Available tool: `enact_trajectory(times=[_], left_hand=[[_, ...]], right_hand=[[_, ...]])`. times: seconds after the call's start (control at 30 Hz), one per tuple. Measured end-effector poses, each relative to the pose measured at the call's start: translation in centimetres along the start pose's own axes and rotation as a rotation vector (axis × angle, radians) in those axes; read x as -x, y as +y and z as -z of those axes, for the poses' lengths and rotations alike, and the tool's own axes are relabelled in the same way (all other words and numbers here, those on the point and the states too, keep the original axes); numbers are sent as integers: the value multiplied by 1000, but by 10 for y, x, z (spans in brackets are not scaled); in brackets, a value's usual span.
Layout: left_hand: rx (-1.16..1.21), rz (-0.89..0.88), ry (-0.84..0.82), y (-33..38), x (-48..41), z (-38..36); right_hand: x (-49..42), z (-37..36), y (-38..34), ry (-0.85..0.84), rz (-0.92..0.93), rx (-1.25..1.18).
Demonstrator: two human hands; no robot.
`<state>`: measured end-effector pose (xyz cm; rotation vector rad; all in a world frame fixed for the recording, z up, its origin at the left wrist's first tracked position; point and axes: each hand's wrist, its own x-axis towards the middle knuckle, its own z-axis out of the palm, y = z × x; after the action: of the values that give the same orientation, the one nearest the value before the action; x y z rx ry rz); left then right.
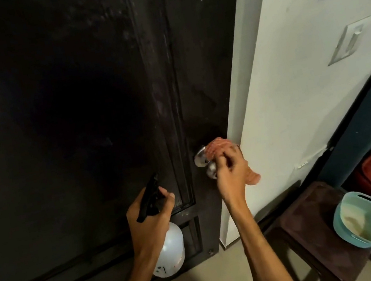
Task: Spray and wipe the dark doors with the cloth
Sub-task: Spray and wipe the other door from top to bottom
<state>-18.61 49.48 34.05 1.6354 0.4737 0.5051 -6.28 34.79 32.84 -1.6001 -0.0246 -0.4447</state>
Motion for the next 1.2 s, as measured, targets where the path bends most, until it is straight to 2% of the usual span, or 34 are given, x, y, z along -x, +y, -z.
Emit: enact_trajectory(times=[0.03, 0.1, 0.13, 0.17, 0.2, 0.27, 0.3, 0.33, 0.37, 0.47, 0.5, 0.53, 0.57, 0.63, 0.67, 0.73, 0.83, 0.9, 0.97, 1.03, 1.07, 1.13, 1.2], left_hand=[[11, 12, -5, -1, -1, -1], [4, 19, -11, -2, -5, -2], [-9, 18, -15, -3, -5, -3], [-17, 17, -19, -4, -5, -5], [-17, 18, -27, -6, -4, -8], [-12, 7, -42, -4, 0, -15], [-11, 1, -47, -3, 0, -18], [-7, -3, -50, -1, -1, -21], [-1, -7, -49, 0, -3, -22], [-3, -9, -35, 2, -9, -22], [-4, 2, -25, 1, -10, -23], [0, 15, -19, 0, -8, -24], [8, 20, -18, -1, -6, -25], [11, 18, -38, -2, -1, -27], [7, 17, -43, -3, 0, -28], [-2, 14, -34, -2, -1, -29], [-41, 4, -14, -4, -3, -31], [-58, 3, -5, -5, 1, -30], [-57, -27, -4, -4, 1, -26], [-29, -32, -11, 2, 1, -23], [-11, -31, -18, 3, 2, -22], [-2, -43, -18, 2, 3, -17], [2, -41, -6, 0, 4, -13]], right_hand=[[-3, 2, 0, -102, 234, 252], [-9, 6, -12, -317, 557, 629], [-11, 5, -10, -375, 635, 716], [-14, 4, -8, -381, 609, 703], [-17, 4, -1, -329, 445, 549], [-23, 9, 11, -146, -128, -26], [-26, 11, 18, -87, -330, -255], [-28, 12, 16, -62, -395, -320], [-30, 11, 10, -88, -306, -198], [-34, 5, 0, -241, 128, 203], [-35, 2, 0, -258, 187, 258], [-33, 0, 7, -238, 147, 249], [-30, 1, 10, -179, 31, 134], [-22, 7, 11, -27, -419, -287], [-18, 10, 8, -15, -615, -496], [-14, 15, 7, -22, -868, -820], [-1, 20, 11, 24, -1015, -1162], [8, 26, 10, 41, -1057, -1222], [12, 28, 8, 61, -981, -1251], [15, 27, 5, 170, -774, -1119], [19, 25, -1, 216, -632, -910], [32, 17, -8, 249, -268, -312], [49, 10, -1, 96, 166, 205]])
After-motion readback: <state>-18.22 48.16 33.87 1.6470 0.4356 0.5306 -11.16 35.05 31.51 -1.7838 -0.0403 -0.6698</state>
